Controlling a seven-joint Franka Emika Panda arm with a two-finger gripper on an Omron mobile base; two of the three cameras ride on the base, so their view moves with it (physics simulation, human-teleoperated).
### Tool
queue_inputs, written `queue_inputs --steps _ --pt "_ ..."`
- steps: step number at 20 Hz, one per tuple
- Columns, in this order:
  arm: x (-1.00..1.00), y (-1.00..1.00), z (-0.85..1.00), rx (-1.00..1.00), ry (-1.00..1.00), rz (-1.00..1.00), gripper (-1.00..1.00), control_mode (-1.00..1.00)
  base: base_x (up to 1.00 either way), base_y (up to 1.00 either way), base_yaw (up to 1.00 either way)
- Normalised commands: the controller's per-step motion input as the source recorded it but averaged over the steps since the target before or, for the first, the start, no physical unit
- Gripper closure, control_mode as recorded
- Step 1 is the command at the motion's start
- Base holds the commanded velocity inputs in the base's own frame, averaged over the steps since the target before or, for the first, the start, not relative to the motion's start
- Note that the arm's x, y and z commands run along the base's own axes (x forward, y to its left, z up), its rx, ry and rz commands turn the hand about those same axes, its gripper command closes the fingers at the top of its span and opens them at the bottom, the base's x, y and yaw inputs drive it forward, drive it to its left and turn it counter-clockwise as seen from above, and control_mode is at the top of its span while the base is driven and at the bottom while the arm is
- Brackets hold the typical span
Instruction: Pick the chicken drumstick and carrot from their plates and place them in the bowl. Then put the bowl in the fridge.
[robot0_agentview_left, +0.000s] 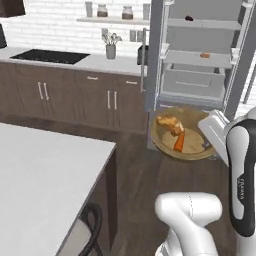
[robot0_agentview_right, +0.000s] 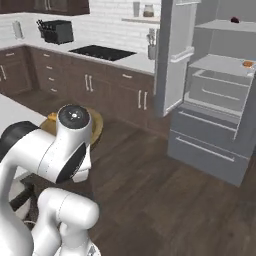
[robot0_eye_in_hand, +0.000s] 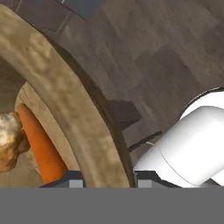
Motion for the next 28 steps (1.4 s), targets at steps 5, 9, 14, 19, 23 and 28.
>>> queue_inputs --steps 5,9,14,19,23,28 --pt "0.00 0.00 0.00 0.00 0.00 0.00 1.00 1.00 0.00 0.00 -1.00" --pt "0.00 0.00 0.00 0.00 0.00 0.00 1.00 1.00 0.83 0.29 -0.30" --pt "0.00 0.00 0.00 0.00 0.00 0.00 1.00 1.00 1.00 -0.02 0.25" --pt "0.00 0.00 0.00 0.00 0.00 0.00 1.00 1.00 1.00 -0.05 0.07" --pt "0.00 0.00 0.00 0.00 0.00 0.00 1.00 1.00 1.00 0.26 0.00" --pt "0.00 0.00 0.00 0.00 0.00 0.00 1.00 1.00 1.00 0.43 -0.05"
